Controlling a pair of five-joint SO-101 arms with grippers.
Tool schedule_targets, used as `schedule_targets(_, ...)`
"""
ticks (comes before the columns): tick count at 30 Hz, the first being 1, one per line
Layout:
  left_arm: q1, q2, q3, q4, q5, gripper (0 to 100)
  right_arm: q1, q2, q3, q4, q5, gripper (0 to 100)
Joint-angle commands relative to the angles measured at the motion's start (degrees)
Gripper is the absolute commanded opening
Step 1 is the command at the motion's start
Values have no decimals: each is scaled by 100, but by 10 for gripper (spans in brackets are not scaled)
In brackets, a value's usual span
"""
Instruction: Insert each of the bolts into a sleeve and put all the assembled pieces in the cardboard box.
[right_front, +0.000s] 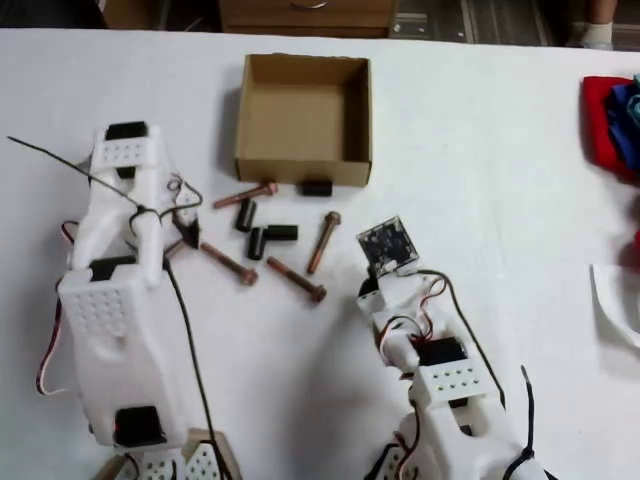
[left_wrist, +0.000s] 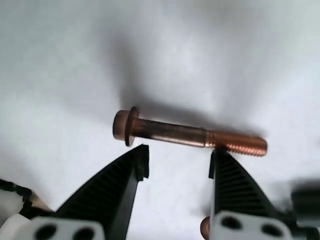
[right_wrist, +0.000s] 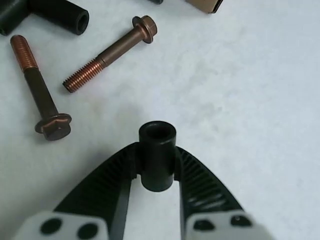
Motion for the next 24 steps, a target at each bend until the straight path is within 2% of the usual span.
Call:
schedule_targets(1,-79,-44,-286,88,246,219,-4,-4,-35,-110,0,21)
schedule_targets(15,-167,-35,-312,-211,1582,219,-4,-4,-35,-110,0,21)
schedule_targets(24,-211,-44,-1086,-211,1582,219,-4,-4,-35,-110,0,21)
